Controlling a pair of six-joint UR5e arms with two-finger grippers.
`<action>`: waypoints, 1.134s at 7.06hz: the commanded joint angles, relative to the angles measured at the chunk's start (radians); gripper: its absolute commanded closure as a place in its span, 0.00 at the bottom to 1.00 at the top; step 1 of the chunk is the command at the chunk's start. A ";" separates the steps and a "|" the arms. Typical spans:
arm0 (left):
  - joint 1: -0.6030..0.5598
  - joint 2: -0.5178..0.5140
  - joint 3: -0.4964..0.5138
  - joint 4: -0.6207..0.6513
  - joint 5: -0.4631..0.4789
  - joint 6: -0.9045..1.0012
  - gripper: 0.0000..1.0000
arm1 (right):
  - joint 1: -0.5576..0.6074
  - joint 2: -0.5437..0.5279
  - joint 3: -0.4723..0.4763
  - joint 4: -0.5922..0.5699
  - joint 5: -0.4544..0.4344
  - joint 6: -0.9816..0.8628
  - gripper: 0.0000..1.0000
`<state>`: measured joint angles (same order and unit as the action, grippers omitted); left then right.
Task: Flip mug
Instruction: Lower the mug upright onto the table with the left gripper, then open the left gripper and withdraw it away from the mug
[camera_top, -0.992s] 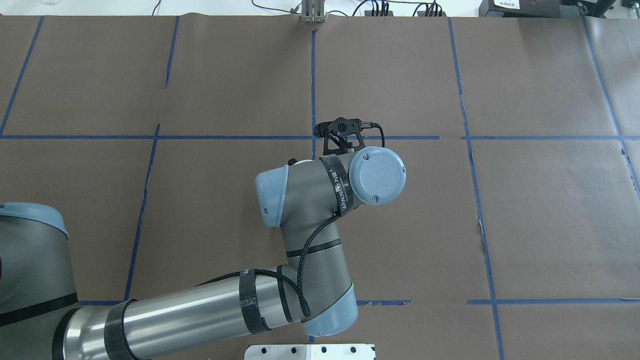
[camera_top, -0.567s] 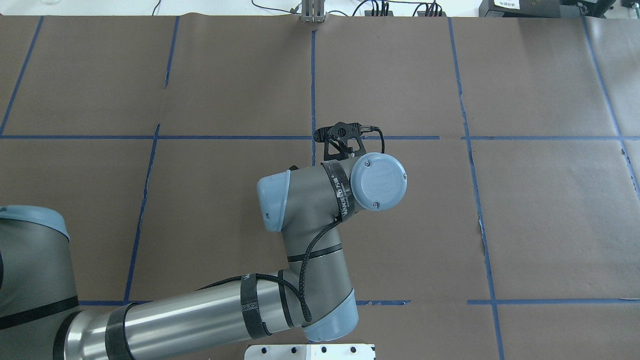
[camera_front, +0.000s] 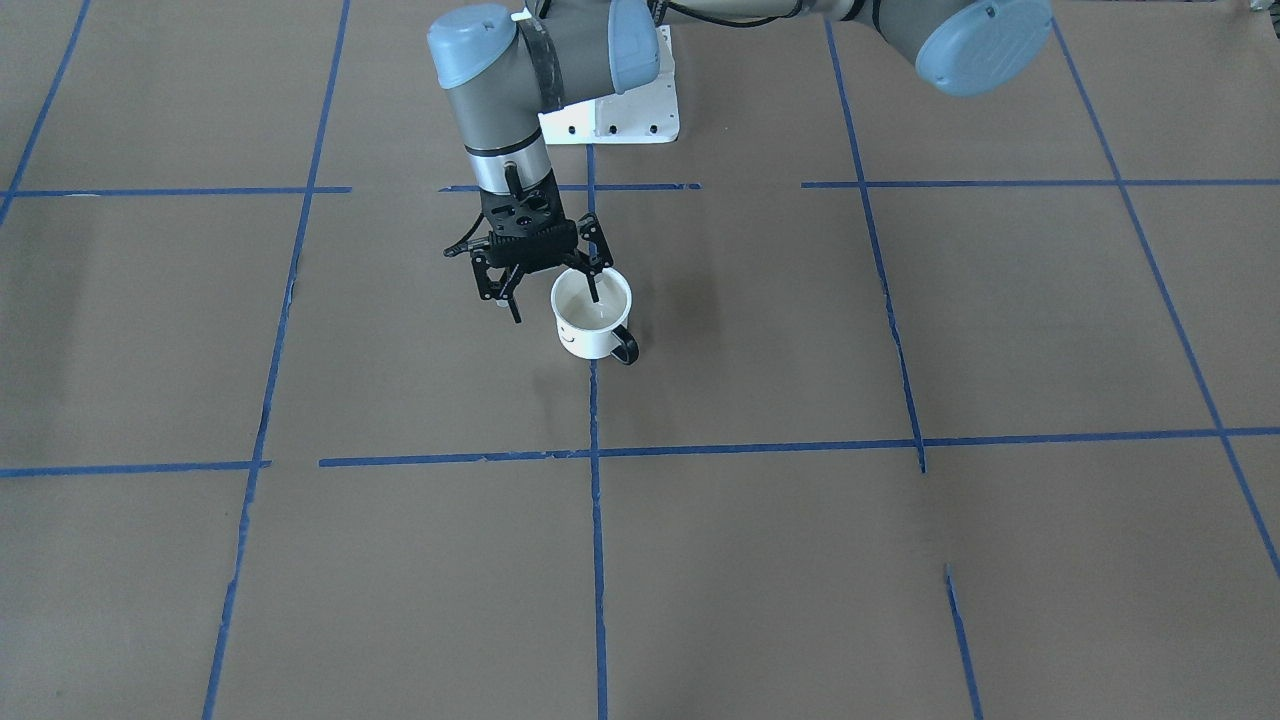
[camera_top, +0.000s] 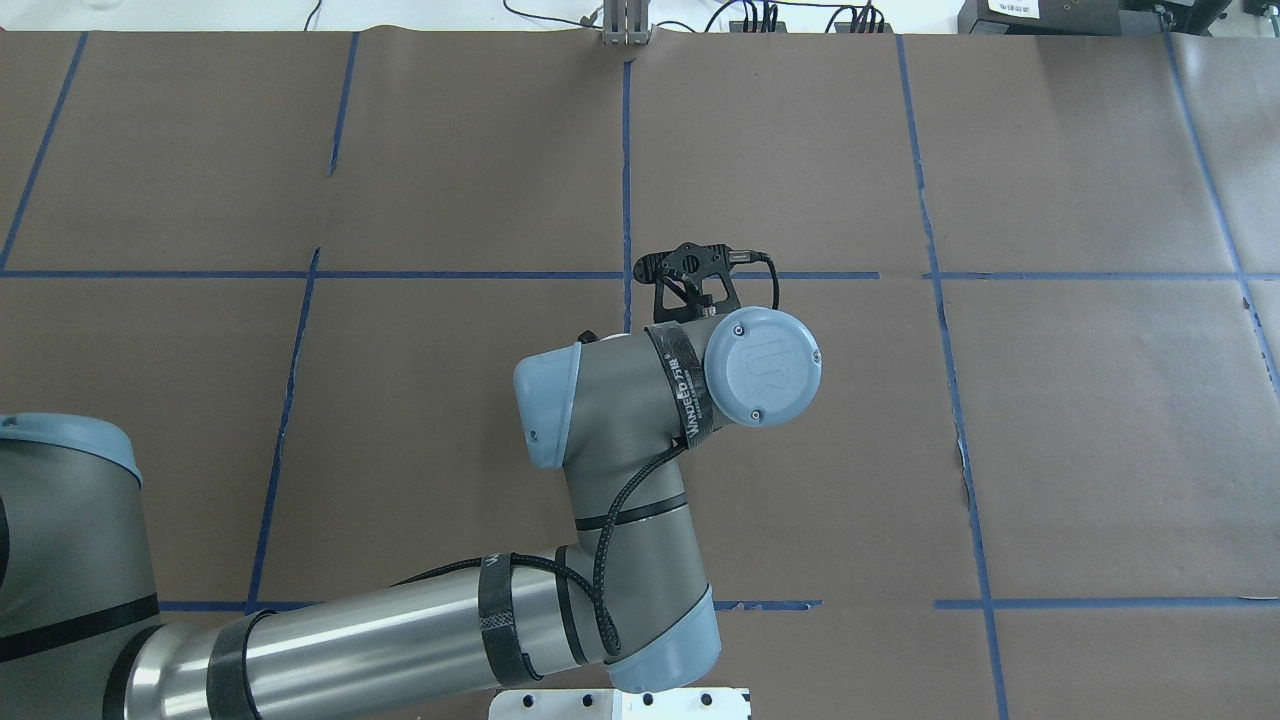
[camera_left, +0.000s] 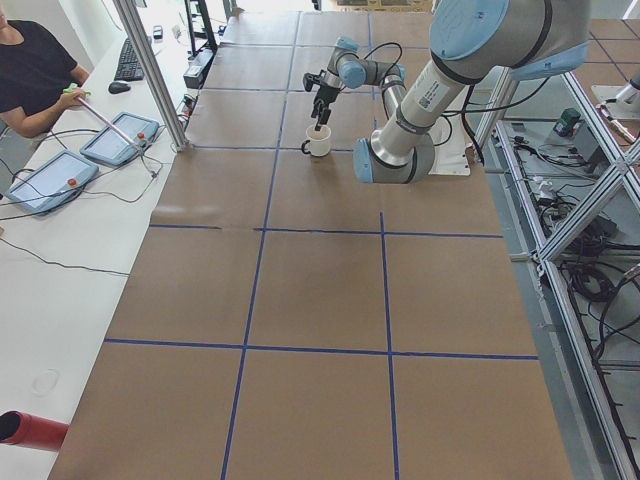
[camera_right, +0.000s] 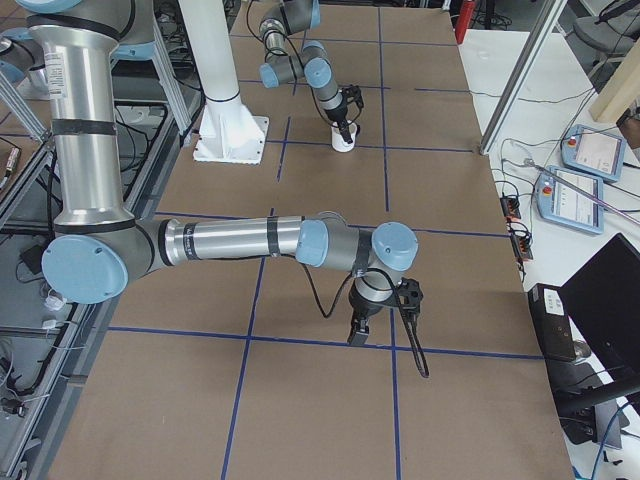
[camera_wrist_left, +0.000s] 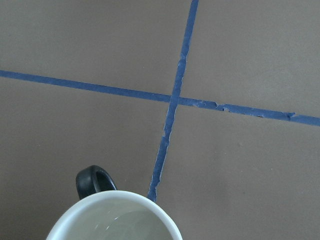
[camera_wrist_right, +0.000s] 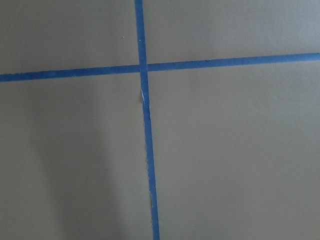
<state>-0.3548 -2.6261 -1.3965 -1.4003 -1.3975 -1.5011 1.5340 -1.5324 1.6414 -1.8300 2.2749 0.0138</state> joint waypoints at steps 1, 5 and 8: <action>-0.019 0.011 -0.063 0.009 -0.001 0.057 0.00 | 0.000 0.000 0.000 0.000 0.000 0.000 0.00; -0.134 0.145 -0.315 0.047 -0.088 0.245 0.00 | 0.000 0.000 0.000 0.000 0.000 0.000 0.00; -0.295 0.267 -0.438 0.040 -0.214 0.474 0.00 | 0.000 0.000 0.000 0.000 0.000 0.000 0.00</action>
<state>-0.5755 -2.4006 -1.7953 -1.3583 -1.5526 -1.1334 1.5340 -1.5324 1.6414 -1.8300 2.2749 0.0134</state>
